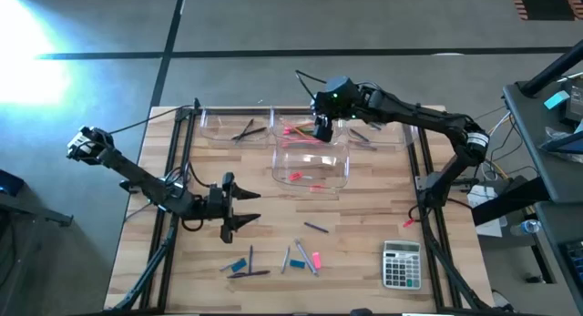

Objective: Sort crayons/erasers/pens/pencils in bins
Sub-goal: Put the gray crayon into the top right transparent bin

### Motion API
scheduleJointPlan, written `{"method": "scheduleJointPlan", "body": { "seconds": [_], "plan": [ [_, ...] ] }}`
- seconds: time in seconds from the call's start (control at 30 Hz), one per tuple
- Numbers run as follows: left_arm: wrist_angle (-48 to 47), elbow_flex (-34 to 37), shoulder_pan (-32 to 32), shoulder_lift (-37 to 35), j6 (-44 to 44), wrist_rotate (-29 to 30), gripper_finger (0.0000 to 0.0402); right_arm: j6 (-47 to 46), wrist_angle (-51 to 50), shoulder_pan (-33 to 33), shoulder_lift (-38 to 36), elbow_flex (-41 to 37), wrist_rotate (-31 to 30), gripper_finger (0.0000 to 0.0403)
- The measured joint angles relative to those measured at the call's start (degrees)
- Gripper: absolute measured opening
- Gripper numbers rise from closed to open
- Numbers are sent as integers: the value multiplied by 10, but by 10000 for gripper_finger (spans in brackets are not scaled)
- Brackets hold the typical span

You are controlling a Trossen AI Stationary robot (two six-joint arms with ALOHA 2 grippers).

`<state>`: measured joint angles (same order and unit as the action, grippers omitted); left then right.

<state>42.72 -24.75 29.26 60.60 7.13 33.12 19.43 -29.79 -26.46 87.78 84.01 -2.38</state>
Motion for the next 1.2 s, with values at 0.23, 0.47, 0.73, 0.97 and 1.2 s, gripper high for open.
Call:
{"method": "scheduleJointPlan", "body": {
  "seconds": [0.23, 0.47, 0.73, 0.97, 1.2],
  "plan": [
    [2, 0, 0, 0, 0, 0, 247, -5, -12, 14, -6, 0, 1, 210],
    [2, 0, 0, 0, 0, 0, 247, -27, -29, 34, -6, 0, 10, 210],
    [1, 0, 0, 1, 0, 0, 247, -91, -157, 109, -8, -5, 71, 210],
    [0, 0, 0, 2, 1, 0, 247, -155, -181, 271, -8, -50, 57, 210],
    [-2, 0, 0, 2, 14, -1, 247, -207, -69, 430, -16, -125, -17, 210]
  ]
}}
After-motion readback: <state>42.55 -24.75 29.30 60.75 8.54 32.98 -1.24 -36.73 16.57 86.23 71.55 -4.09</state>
